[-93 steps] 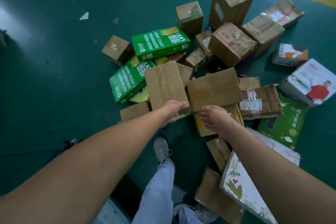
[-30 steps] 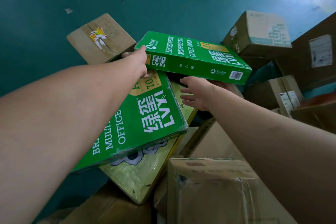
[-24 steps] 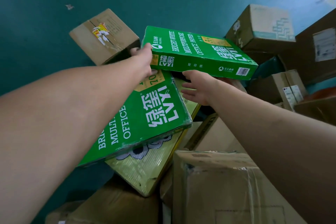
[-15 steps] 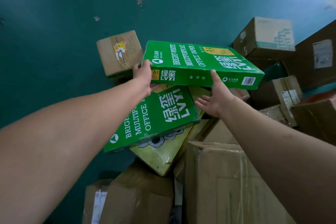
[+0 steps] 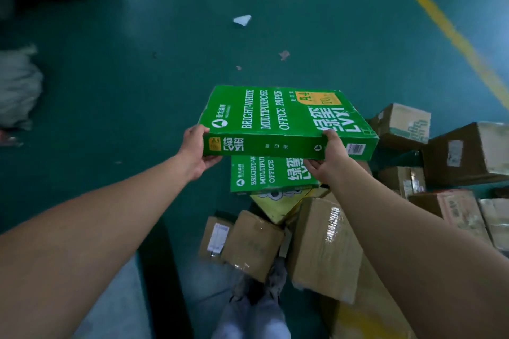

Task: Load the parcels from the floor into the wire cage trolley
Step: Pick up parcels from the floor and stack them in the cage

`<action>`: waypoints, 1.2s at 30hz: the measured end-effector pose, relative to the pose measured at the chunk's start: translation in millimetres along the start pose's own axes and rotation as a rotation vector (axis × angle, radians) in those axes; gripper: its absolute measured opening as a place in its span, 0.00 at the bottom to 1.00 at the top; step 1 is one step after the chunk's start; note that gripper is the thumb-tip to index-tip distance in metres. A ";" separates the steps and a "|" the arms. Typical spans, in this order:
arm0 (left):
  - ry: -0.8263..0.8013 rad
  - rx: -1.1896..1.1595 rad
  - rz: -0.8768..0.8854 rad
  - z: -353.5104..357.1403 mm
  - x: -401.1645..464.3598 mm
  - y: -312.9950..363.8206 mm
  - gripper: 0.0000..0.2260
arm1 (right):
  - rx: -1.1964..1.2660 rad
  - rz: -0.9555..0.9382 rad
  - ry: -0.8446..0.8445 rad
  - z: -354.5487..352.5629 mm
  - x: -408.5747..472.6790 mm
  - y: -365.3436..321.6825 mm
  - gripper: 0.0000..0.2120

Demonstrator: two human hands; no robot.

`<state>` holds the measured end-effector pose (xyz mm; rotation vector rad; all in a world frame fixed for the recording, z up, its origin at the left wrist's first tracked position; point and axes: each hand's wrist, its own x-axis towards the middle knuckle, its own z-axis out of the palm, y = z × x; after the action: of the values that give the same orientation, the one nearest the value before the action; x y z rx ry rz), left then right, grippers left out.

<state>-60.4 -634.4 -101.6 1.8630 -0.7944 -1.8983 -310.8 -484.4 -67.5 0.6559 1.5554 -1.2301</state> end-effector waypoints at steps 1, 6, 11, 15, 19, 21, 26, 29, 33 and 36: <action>0.001 -0.030 0.002 -20.0 -25.5 8.1 0.15 | -0.003 0.006 -0.028 7.6 -30.0 1.5 0.17; 0.102 -0.182 0.007 -124.7 -154.2 23.3 0.17 | -0.152 -0.025 -0.058 26.0 -153.2 21.2 0.21; 0.224 -0.301 0.006 -198.3 -259.7 7.2 0.14 | -0.369 -0.076 -0.182 25.0 -232.7 49.0 0.18; 0.323 -0.387 0.014 -243.8 -353.8 -22.7 0.09 | -0.547 -0.116 -0.280 20.9 -301.2 83.2 0.14; 0.421 -0.549 0.039 -279.0 -429.7 -72.2 0.07 | -0.683 -0.111 -0.404 17.7 -343.7 125.0 0.17; 0.461 -0.625 0.053 -298.6 -460.9 -100.5 0.09 | -0.779 -0.107 -0.451 22.2 -360.2 149.4 0.19; 0.641 -0.804 0.078 -349.5 -538.7 -180.5 0.07 | -1.043 -0.072 -0.567 37.0 -395.5 235.2 0.24; 0.734 -0.876 0.062 -378.6 -581.9 -227.3 0.08 | -1.166 -0.046 -0.642 40.5 -423.9 291.4 0.22; 0.871 -1.010 0.066 -414.9 -630.0 -280.1 0.05 | -1.280 -0.035 -0.730 47.4 -465.1 366.5 0.21; 0.956 -1.089 0.107 -451.9 -670.1 -326.8 0.06 | -1.362 -0.033 -0.798 54.9 -497.0 438.7 0.22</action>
<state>470.4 -30.8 235.8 1.5703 0.3944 -0.7945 260.2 -308.3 224.8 -0.6762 1.2904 -0.1508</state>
